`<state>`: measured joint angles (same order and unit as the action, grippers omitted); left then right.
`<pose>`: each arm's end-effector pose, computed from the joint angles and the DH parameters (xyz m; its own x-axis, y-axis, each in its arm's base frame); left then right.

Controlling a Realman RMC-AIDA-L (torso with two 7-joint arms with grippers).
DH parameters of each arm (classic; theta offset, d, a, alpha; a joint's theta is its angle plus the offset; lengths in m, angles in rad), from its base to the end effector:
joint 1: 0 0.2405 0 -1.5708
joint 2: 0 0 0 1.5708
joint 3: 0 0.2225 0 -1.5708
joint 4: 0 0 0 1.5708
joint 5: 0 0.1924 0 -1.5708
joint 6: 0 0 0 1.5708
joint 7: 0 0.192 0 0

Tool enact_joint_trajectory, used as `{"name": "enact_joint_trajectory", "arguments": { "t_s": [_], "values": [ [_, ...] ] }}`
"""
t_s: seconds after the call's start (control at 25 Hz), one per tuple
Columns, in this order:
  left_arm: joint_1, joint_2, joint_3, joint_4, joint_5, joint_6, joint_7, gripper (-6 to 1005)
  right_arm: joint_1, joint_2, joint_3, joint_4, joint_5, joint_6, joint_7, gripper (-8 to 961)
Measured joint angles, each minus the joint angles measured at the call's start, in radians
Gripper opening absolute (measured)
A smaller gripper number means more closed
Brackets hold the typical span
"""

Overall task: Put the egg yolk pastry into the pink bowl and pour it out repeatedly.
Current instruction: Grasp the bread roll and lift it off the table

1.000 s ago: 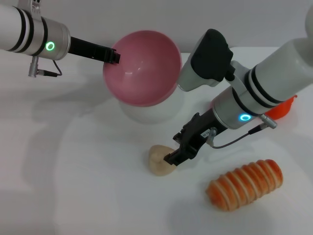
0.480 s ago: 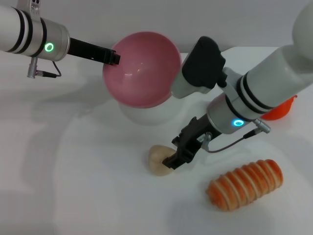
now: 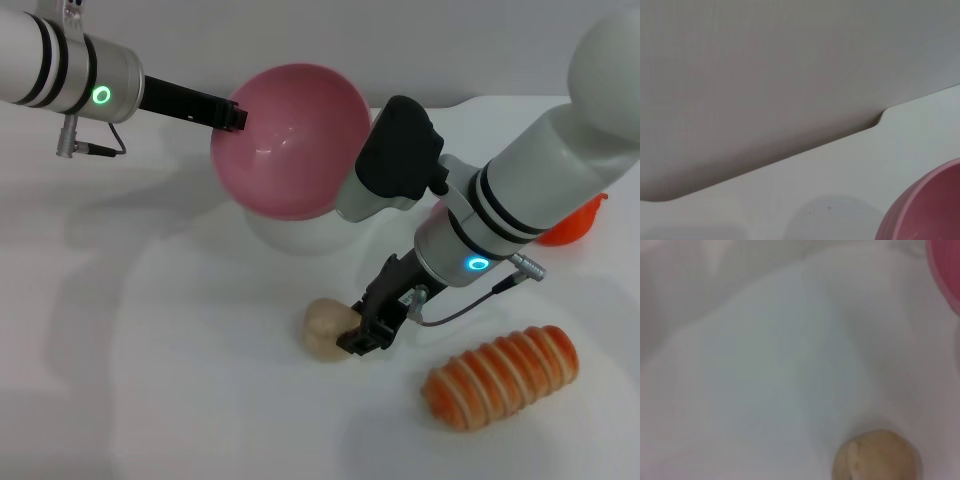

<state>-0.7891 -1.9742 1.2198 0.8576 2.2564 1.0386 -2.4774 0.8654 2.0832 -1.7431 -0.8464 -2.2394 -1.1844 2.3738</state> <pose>-0.1678 0.4323 -0.0153 0.6771 0.6781 0.2859 0.7242 -0.5447 -0.4230 0.1453 0.3240 -0.1336 0.8737 -0.3928 0.2869 -0.3570 -0.9184 -0.1704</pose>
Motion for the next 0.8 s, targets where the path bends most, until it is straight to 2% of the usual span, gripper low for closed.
{"name": "enact_joint_trajectory", "arguments": {
  "t_s": [0.2, 0.4, 0.48, 0.64, 0.8],
  "values": [
    [-0.001, 0.000, 0.000, 0.001, 0.000, 0.000, 0.002, 45, 0.001, 0.000, -0.003, 0.000, -0.002, 0.000, -0.001, 511],
    [-0.001, 0.000, 0.000, 0.002, -0.002, 0.000, 0.007, 45, -0.002, -0.004, 0.002, -0.019, -0.003, -0.006, -0.002, 295],
    [-0.001, 0.000, 0.000, 0.002, -0.002, -0.002, 0.008, 45, -0.010, -0.009, 0.009, -0.051, -0.004, -0.026, -0.001, 259],
    [-0.002, 0.002, -0.010, 0.002, 0.002, -0.002, 0.008, 45, -0.069, -0.013, 0.122, -0.219, -0.007, -0.148, 0.000, 212],
    [-0.004, 0.006, -0.023, 0.002, 0.003, -0.004, 0.010, 45, -0.146, -0.013, 0.279, -0.497, -0.005, -0.331, -0.003, 185]
  ]
}}
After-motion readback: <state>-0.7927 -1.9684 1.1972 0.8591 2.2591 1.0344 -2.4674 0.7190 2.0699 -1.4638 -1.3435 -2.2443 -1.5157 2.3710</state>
